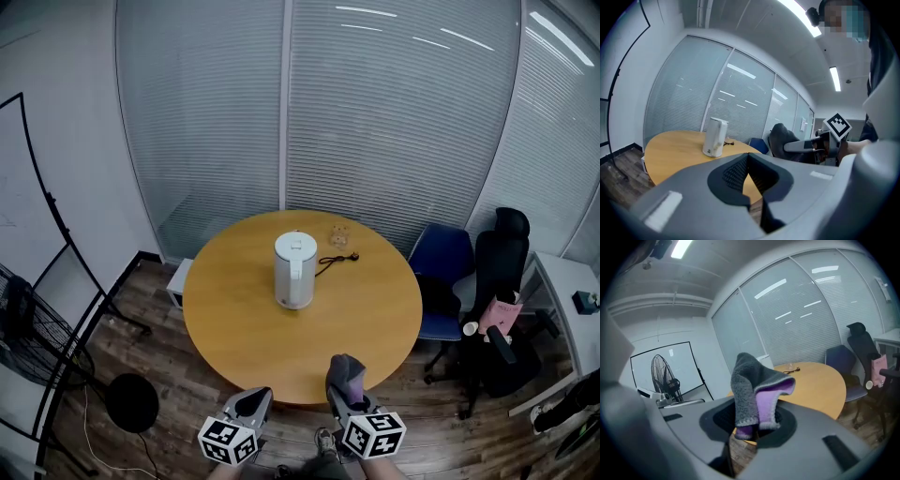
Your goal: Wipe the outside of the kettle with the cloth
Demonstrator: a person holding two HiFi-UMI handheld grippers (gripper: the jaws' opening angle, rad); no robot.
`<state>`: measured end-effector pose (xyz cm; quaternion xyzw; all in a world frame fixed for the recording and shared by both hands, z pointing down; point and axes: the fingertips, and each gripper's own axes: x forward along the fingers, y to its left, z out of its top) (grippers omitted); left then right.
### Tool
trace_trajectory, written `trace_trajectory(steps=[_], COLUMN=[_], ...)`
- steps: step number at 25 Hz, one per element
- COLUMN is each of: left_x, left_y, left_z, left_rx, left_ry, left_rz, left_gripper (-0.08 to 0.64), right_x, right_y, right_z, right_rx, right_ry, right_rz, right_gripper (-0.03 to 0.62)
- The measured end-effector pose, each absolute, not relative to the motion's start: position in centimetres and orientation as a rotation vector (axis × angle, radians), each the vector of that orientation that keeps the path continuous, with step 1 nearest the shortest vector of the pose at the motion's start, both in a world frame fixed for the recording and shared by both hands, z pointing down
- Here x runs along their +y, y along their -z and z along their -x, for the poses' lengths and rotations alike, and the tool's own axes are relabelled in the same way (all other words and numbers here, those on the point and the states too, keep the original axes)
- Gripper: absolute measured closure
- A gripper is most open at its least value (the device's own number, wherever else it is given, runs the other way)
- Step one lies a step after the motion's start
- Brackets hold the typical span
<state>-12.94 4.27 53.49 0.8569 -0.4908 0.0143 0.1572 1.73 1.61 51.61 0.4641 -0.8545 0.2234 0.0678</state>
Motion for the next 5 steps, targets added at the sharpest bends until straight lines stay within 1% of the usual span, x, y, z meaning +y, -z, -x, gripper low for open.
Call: trace_trajectory(steps=[5], left_x=[3.75], left_y=[-53.75], left_z=[12.72], left_rx=[-1.401], left_ry=[-0.053], left_rz=[-2.456], left_gripper=[0.549], right_x=[1.17], right_y=[-51.89], right_z=[-1.74], right_rx=[-2.571], right_ry=[-0.672], right_rz=[-1.39], right_gripper=[0.495])
